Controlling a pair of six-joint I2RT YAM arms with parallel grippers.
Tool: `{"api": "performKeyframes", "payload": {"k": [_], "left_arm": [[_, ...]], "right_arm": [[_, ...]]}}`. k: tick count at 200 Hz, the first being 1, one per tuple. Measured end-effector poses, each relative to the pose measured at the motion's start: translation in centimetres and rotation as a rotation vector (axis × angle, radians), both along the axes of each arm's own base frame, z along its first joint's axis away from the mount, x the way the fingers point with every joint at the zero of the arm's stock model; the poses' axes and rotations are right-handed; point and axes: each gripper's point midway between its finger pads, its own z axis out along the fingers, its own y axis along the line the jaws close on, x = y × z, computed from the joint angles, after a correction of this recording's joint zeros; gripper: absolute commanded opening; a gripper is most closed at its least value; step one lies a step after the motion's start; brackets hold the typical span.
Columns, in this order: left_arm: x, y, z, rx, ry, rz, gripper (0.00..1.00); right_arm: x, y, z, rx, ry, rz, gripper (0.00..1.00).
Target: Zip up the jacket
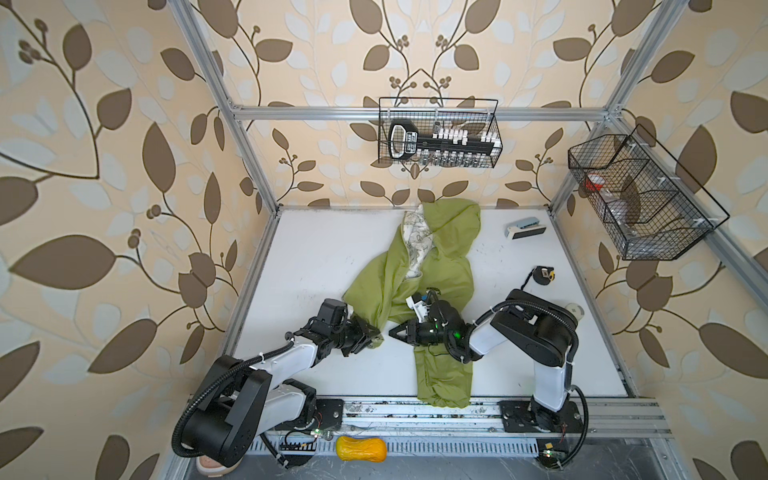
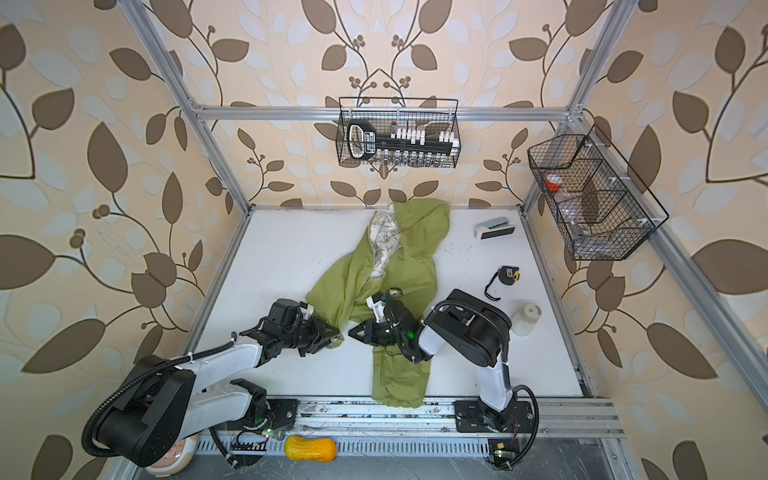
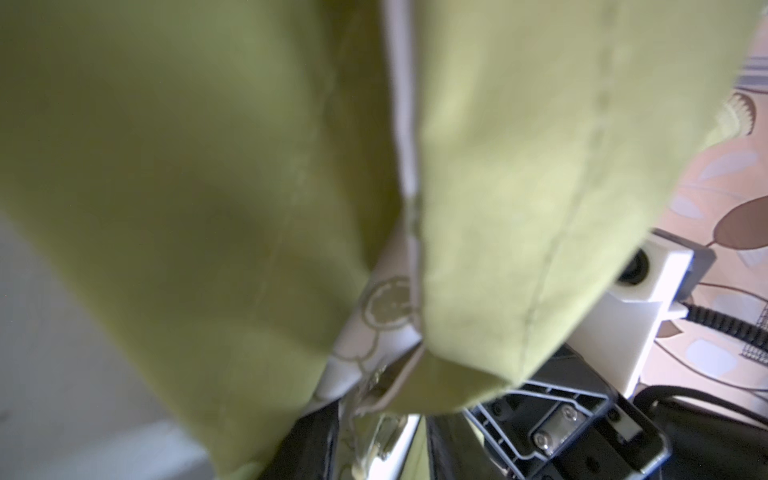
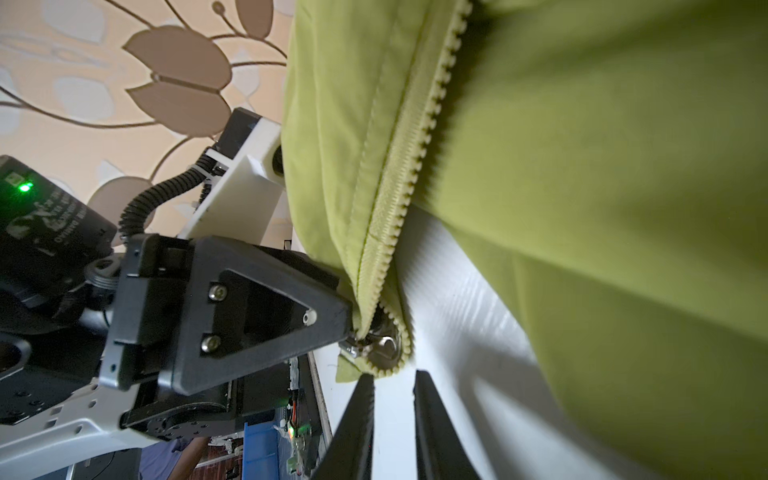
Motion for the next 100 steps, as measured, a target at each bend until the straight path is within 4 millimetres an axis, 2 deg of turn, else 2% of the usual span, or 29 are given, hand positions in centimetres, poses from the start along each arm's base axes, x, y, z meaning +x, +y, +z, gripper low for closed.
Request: {"api": "performKeyframes", "payload": {"k": [100], "left_arm": [[-1.0,-0.8,-0.2,-0.050,0.057,-0.043,0.35]], "right_arm": [[0.3,-0.2,-0.1,-0.012,0.002,-0.006,0.19]]}}
